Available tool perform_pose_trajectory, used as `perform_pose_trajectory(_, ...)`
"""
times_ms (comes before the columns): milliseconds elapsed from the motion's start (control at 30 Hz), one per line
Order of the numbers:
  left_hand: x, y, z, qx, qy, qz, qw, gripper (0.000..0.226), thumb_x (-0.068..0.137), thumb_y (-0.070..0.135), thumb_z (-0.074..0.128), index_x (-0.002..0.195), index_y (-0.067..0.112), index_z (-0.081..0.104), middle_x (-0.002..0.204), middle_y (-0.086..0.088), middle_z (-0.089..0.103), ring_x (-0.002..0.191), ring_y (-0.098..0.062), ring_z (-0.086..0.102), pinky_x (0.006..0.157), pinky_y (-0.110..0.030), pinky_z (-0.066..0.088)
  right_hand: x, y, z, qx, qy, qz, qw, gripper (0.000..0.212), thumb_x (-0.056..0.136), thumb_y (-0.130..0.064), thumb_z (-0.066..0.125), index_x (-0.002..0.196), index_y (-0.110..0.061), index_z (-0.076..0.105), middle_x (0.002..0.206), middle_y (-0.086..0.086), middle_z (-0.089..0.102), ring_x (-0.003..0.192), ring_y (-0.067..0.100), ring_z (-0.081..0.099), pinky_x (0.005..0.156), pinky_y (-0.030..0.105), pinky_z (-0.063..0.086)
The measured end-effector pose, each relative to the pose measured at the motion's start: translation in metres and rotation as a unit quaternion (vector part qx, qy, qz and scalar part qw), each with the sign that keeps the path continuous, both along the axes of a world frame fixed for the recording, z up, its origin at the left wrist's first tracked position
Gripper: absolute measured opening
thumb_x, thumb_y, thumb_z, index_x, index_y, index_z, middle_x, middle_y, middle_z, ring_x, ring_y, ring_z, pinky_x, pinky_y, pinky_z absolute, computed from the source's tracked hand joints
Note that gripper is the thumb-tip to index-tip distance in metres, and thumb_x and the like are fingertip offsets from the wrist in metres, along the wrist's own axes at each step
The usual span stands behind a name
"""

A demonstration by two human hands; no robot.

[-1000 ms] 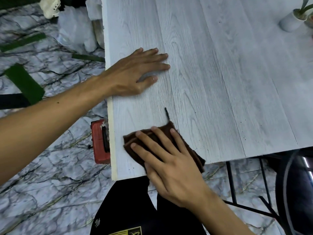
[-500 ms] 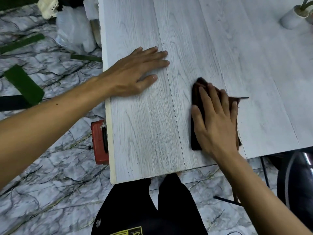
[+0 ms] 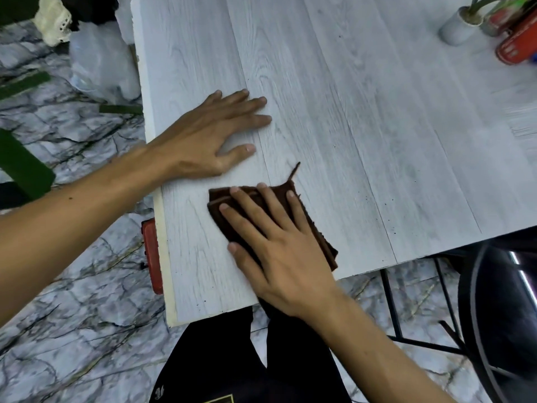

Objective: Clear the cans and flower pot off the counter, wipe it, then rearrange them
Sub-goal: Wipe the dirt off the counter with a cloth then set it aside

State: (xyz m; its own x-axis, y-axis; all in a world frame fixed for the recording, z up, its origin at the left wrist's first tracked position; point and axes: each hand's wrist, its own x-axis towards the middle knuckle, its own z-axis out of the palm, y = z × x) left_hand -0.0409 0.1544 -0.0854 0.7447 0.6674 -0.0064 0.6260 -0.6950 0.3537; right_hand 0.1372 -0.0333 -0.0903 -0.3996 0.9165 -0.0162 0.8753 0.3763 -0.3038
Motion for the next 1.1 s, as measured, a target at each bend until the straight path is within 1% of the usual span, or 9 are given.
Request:
perform_pose_trajectory(100,0.006,-0.006,-0.001,0.002,-0.001,-0.009,1.0,0.061,0.103,0.052,0.036,0.16,0.032,0.028,0.17,0.008,0.014,0.158,-0.012,0.003,0.127,-0.048,0.005,0.015,-0.016,-0.001,0.003,0.006,0.005,1.0,0.052,0.106,-0.042,0.037,0.157,-0.028,0.036,0.169,-0.007,0.02,0.157,0.021,0.008,0.124,0.055,0.01)
perform_pose_trajectory(200,0.01,-0.009,-0.002,0.003,-0.005,-0.01,1.0,0.06,0.104,0.051,0.036,0.16,0.032,0.028,0.171,0.009,0.013,0.158,-0.01,0.002,0.128,-0.047,0.005,0.033,-0.028,-0.001,0.003,0.005,-0.024,1.0,0.052,0.105,-0.037,0.041,0.156,-0.029,0.037,0.168,-0.009,0.022,0.157,0.019,0.01,0.123,0.055,0.013)
perform_pose_trajectory(333,0.019,-0.009,-0.002,0.006,-0.014,-0.019,1.0,0.06,0.104,0.049,0.038,0.16,0.03,0.028,0.171,0.009,0.013,0.158,-0.012,0.003,0.127,-0.047,0.006,0.059,-0.037,0.0,0.003,0.01,-0.122,0.992,0.054,0.102,-0.034,0.039,0.156,-0.029,0.038,0.167,-0.01,0.025,0.156,0.019,0.013,0.123,0.056,0.014)
perform_pose_trajectory(467,0.03,-0.003,-0.004,0.01,-0.016,-0.023,1.0,0.06,0.104,0.05,0.037,0.16,0.031,0.028,0.171,0.01,0.013,0.158,-0.011,0.003,0.128,-0.046,0.006,0.083,-0.034,0.001,0.016,0.006,-0.254,0.967,0.053,0.104,-0.037,0.033,0.156,-0.029,0.038,0.166,-0.009,0.028,0.156,0.019,0.016,0.124,0.054,0.012)
perform_pose_trajectory(567,0.038,0.001,-0.005,0.014,-0.025,-0.025,0.999,0.059,0.104,0.047,0.038,0.16,0.03,0.029,0.17,0.009,0.015,0.158,-0.013,0.005,0.127,-0.047,0.008,0.101,-0.018,0.001,0.011,0.003,-0.332,0.943,0.054,0.104,-0.041,0.03,0.158,-0.031,0.033,0.167,-0.01,0.024,0.156,0.018,0.013,0.125,0.052,0.007)
perform_pose_trajectory(667,0.046,0.007,-0.005,0.015,-0.025,-0.027,0.999,0.059,0.105,0.046,0.037,0.16,0.03,0.029,0.17,0.008,0.015,0.158,-0.012,0.005,0.128,-0.047,0.007,0.122,0.007,0.001,0.004,0.007,-0.378,0.926,0.054,0.106,-0.042,0.028,0.159,-0.032,0.028,0.169,-0.01,0.018,0.156,0.019,0.01,0.125,0.052,0.003)
perform_pose_trajectory(767,0.054,0.013,-0.006,0.011,-0.023,-0.029,0.999,0.059,0.105,0.047,0.036,0.161,0.03,0.026,0.171,0.009,0.014,0.158,-0.01,0.004,0.128,-0.045,0.006,0.136,0.038,0.002,0.005,0.017,-0.384,0.923,0.053,0.108,-0.04,0.032,0.159,-0.028,0.028,0.169,-0.007,0.018,0.156,0.022,0.009,0.124,0.054,0.002)
perform_pose_trajectory(867,0.06,0.018,-0.007,0.002,-0.026,-0.022,0.999,0.056,0.108,0.042,0.037,0.161,0.029,0.025,0.171,0.009,0.013,0.157,-0.009,0.003,0.128,-0.045,0.005,0.139,0.066,0.004,0.006,0.029,-0.361,0.932,0.053,0.108,-0.038,0.032,0.159,-0.026,0.03,0.169,-0.004,0.02,0.156,0.024,0.009,0.124,0.053,0.0)
perform_pose_trajectory(1100,0.067,0.023,-0.005,-0.003,-0.026,-0.011,1.0,0.057,0.106,0.042,0.034,0.161,0.028,0.028,0.17,0.009,0.016,0.157,-0.009,0.004,0.128,-0.044,0.004,0.099,0.092,0.006,0.015,-0.003,-0.233,0.972,0.053,0.107,-0.04,0.032,0.159,-0.028,0.031,0.168,-0.004,0.023,0.155,0.026,0.012,0.124,0.051,0.0)
